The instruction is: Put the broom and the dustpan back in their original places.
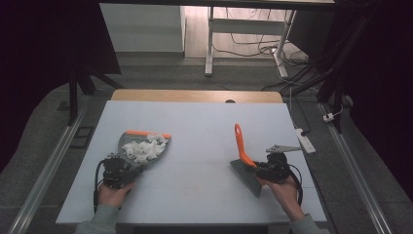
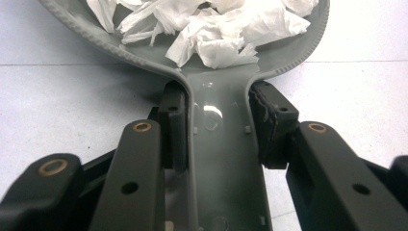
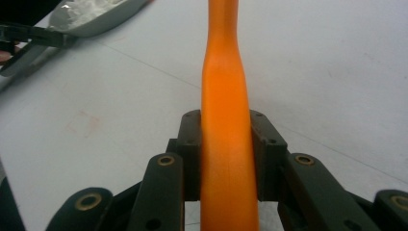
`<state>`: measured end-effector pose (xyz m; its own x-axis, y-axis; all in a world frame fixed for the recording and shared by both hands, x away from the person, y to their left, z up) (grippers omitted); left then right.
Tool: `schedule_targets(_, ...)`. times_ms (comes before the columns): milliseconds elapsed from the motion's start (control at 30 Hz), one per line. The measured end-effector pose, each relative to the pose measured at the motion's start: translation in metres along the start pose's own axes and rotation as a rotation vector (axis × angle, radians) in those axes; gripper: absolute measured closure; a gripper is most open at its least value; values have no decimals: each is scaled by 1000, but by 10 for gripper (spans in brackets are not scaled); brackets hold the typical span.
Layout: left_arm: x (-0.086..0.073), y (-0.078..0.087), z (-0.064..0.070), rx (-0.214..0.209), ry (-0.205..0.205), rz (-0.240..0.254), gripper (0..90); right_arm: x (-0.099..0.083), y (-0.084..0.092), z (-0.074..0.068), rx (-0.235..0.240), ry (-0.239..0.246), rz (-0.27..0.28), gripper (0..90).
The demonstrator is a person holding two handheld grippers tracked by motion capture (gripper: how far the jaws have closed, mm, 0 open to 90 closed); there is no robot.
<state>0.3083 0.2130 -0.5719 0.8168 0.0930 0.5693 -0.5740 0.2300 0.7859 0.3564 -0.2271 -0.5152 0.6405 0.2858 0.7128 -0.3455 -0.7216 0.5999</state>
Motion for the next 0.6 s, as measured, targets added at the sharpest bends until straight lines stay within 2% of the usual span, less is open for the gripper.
schedule_targets(233, -1, 1, 0, 4, -21, -1, 438, 5, -4, 15, -31, -14, -39, 700)
schedule_targets(367, -2, 4, -3, 1, -26, 1, 353, 6, -4, 22, -80, 6, -53, 673)
schedule_targets(433, -2, 6, -4, 4, -34, 11, 330, 6, -4, 26, -116, 18, -69, 652)
schedule_targets(500, -2, 10, -5, 2, -46, 24, 318, 6, -4, 30, -113, 14, -69, 643)
schedule_targets(600, -2, 16, -7, -2, -76, 47, 303, 5, -6, 33, -145, 30, -92, 596)
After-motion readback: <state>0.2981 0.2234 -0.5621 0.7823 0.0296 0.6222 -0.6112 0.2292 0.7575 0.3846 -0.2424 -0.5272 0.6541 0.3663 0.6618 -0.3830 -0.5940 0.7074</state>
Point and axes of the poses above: each handheld gripper's, and its own axes: y roughly backward along the jaws, x roughly out of its top, z roughly to its right, the point moved 5 cm from there along -y, roughly forward along the jaws, and after that the axes turned 7 degrees about x, right-handed, at the moved point
